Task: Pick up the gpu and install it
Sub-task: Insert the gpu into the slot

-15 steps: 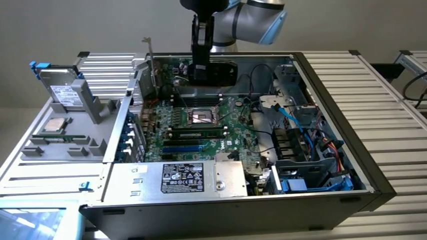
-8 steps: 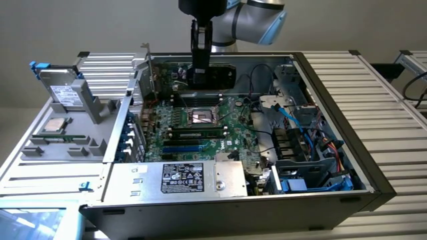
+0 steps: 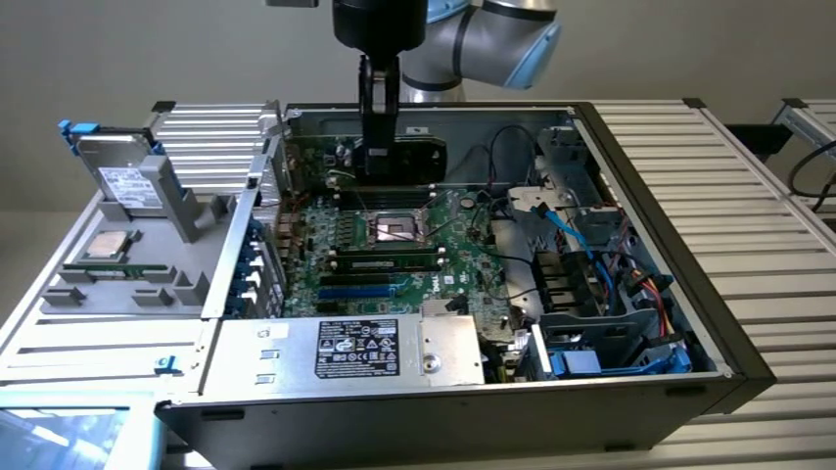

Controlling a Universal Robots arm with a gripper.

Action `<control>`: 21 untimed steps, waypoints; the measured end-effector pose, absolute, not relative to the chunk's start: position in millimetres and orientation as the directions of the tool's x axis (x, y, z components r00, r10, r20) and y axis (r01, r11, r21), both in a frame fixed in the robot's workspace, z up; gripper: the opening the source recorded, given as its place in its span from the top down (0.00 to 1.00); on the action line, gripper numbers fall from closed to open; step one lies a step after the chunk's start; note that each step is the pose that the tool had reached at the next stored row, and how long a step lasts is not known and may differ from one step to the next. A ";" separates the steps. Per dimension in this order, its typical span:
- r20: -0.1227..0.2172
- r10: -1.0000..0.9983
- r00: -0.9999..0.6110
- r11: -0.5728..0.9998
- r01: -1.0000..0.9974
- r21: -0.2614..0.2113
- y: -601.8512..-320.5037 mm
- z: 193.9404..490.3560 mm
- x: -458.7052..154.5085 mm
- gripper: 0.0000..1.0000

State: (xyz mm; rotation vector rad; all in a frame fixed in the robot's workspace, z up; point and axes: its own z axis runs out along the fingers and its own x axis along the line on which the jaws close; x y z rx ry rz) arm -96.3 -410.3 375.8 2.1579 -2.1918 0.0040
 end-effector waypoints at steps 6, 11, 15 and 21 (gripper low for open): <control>0.047 -0.999 0.000 0.002 -0.999 0.044 -414.2 365.1 -106.4 0.71; 0.047 -0.999 0.000 0.002 -0.999 0.044 -425.3 356.0 -111.8 0.71; 0.047 -0.999 -0.004 0.006 -0.999 0.044 -427.2 348.8 -114.9 0.71; 0.047 -0.999 -0.021 0.023 -0.999 0.044 -430.8 337.8 -115.3 0.71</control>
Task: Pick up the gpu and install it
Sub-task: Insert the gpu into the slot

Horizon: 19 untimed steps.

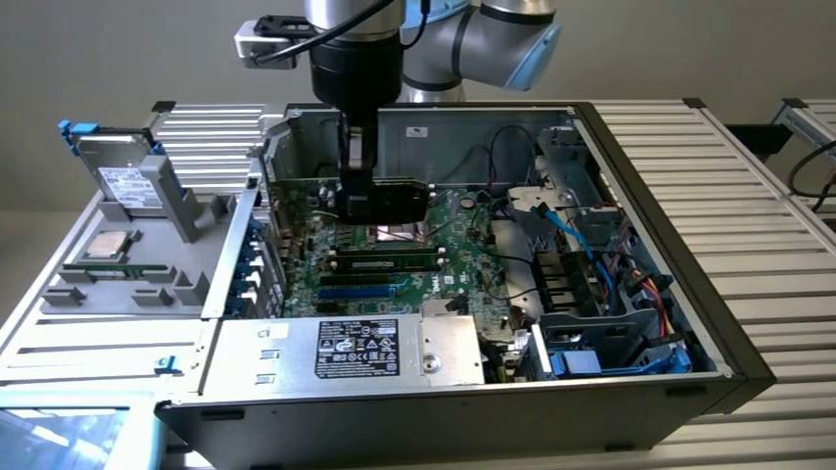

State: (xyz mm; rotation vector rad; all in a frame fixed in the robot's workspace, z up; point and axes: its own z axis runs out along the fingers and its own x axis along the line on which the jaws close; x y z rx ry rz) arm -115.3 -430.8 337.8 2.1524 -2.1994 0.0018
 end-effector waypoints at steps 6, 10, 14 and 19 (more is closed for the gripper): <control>0.044 -0.999 -0.022 0.024 -0.999 0.044 -442.0 326.8 -115.3 0.71; 0.042 -0.999 -0.022 0.024 -0.999 0.044 -447.9 319.9 -115.3 0.71; 0.042 -0.999 -0.022 0.024 -0.999 0.044 -448.0 320.0 -115.3 0.71; 0.042 -0.999 -0.022 0.024 -0.999 0.044 -448.0 312.9 -115.3 0.71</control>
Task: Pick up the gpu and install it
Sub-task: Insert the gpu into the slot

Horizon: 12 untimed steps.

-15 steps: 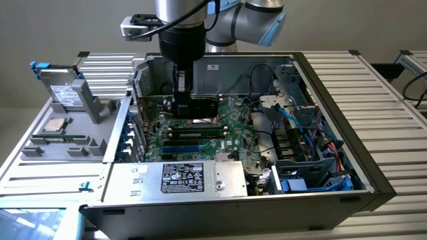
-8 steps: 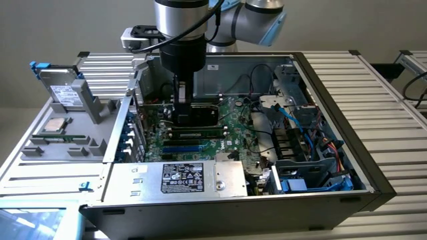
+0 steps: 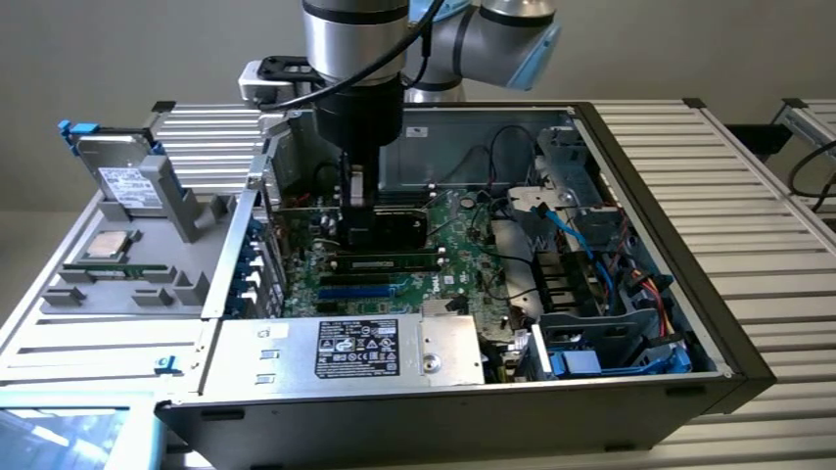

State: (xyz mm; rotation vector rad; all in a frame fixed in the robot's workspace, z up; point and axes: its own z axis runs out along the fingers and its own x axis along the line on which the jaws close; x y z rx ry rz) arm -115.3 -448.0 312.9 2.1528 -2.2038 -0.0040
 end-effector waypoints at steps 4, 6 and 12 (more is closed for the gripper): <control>0.040 -0.999 -0.022 0.024 -0.999 0.044 -448.0 305.7 -115.4 0.71; 0.040 -0.999 -0.022 0.024 -0.999 0.044 -448.0 302.0 -115.7 0.71; 0.035 -0.999 -0.022 0.024 -0.999 0.045 -449.6 293.2 -117.1 0.71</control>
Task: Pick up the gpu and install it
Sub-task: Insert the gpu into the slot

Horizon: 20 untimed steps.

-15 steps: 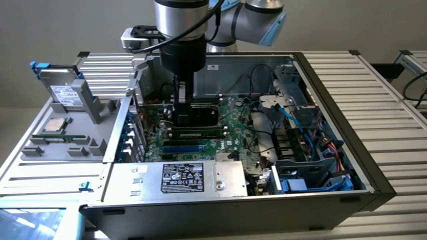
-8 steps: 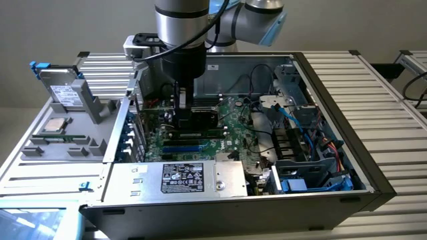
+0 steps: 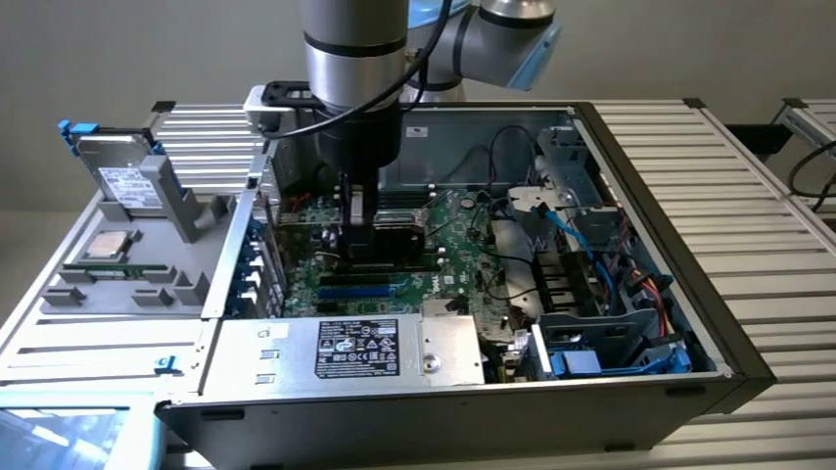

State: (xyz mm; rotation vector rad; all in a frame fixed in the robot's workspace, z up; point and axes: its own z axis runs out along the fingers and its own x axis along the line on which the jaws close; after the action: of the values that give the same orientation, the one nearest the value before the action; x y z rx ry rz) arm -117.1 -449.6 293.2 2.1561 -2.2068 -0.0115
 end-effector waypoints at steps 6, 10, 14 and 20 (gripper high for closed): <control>0.008 -1.000 -0.022 0.023 -0.999 0.045 -455.3 286.7 -119.5 0.71; -0.002 -1.000 -0.023 0.022 -0.999 0.045 -457.9 279.6 -120.1 0.71; -0.005 -1.000 -0.022 0.022 -0.999 0.046 -458.2 272.4 -120.1 0.71; -0.005 -1.000 -0.022 0.022 -0.999 0.050 -458.4 263.8 -120.1 0.71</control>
State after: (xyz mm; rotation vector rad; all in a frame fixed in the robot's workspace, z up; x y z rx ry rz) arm -120.1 -458.4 263.8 2.1743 -2.2233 -0.0613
